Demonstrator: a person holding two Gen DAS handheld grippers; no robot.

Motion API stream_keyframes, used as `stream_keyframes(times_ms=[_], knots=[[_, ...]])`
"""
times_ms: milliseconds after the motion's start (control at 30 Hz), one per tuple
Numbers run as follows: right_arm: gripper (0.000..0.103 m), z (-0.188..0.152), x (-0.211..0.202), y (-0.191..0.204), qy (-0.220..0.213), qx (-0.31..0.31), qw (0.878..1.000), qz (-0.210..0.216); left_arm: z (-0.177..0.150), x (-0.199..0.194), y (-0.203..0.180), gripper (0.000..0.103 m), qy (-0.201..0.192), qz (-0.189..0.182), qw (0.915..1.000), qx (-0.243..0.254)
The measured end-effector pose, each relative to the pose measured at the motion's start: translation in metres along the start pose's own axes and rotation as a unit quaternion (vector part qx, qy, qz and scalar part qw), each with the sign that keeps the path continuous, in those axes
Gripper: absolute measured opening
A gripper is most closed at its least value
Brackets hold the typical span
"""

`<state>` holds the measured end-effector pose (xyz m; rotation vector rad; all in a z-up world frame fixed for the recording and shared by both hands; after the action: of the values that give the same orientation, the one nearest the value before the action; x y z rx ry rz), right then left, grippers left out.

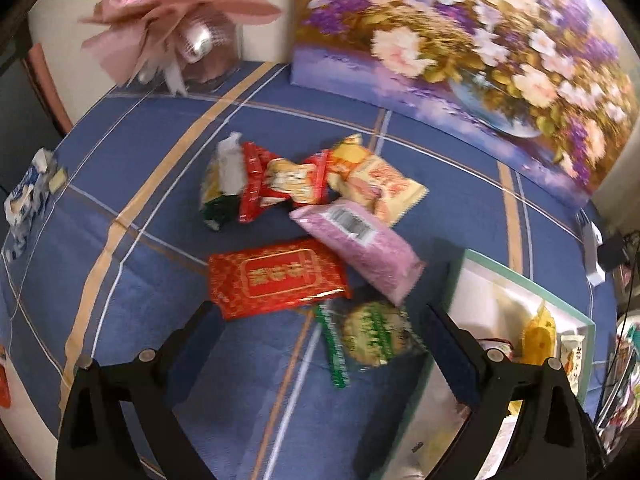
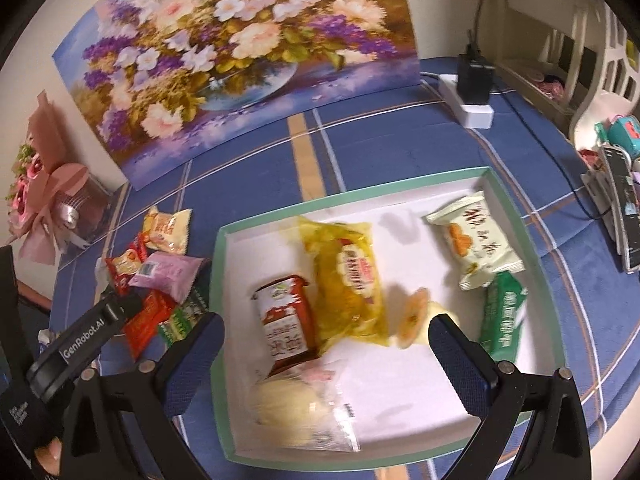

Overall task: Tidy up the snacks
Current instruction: 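Withdraw both tools from the tray back toward the snack pile, then move the right tool to the green cow-print cookie pack while the left approaches the red pack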

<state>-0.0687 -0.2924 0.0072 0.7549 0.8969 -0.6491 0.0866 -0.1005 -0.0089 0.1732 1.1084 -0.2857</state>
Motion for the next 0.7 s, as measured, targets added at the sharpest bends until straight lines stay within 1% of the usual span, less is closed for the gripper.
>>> stream_keyframes(times_ms=[133, 300, 533, 700], knots=[[0.103, -0.008, 0.007, 0.019, 0.009, -0.015, 1.0, 0.006, 0.0, 0.005, 0.032, 0.099, 0.019, 0.024, 0.9992, -0.026], [0.103, -0.022, 0.017, 0.048, 0.023, -0.041, 0.999, 0.014, -0.004, 0.012, 0.075, 0.099, 0.042, 0.034, 0.9966, -0.063], [0.103, -0.04, 0.029, 0.088, 0.036, -0.075, 0.996, 0.035, -0.007, 0.012, 0.113, 0.099, 0.038, 0.032, 0.9944, -0.093], [0.103, -0.048, 0.04, 0.105, 0.047, -0.088, 0.994, 0.052, -0.007, 0.017, 0.126, 0.099, 0.03, 0.012, 0.994, -0.105]])
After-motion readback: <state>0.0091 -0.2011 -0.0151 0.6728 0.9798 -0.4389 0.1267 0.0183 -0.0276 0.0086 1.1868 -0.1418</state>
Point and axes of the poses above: each gripper's, at about its wrist camera, not at the fingertips, and x roughly the way its jaws point, y to its left, z to its top, the point moved 2 cm from there along x, roughly the way its jaws point, and after that the axes turned 9 degrees about x, right-handed, at the moved point
